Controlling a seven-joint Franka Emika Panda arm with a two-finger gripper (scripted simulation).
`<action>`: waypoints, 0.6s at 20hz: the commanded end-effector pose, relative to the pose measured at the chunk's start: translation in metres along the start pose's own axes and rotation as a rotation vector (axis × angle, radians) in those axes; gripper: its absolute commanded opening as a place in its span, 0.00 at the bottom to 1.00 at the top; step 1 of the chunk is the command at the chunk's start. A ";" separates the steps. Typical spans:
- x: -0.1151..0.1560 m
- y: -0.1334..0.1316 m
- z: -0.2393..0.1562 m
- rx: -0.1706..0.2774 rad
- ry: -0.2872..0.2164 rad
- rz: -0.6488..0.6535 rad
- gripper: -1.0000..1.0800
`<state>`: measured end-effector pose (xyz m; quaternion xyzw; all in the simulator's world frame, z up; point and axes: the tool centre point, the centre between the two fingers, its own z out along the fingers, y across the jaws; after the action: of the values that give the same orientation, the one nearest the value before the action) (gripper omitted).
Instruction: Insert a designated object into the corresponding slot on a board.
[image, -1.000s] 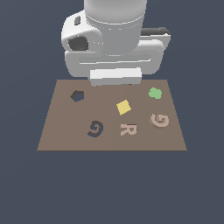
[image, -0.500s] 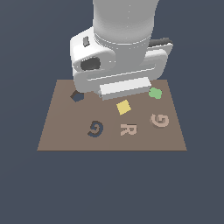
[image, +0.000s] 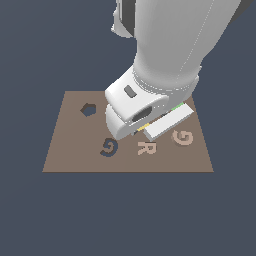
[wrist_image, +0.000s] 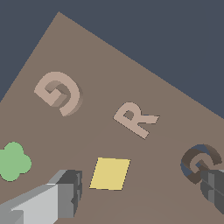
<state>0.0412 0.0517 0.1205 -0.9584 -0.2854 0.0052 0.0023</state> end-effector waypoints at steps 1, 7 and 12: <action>0.015 -0.008 0.010 -0.001 0.001 -0.122 0.96; 0.045 -0.032 0.033 -0.004 0.003 -0.401 0.96; 0.060 -0.053 0.047 -0.006 0.005 -0.588 0.96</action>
<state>0.0618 0.1213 0.0771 -0.8498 -0.5272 0.0020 0.0016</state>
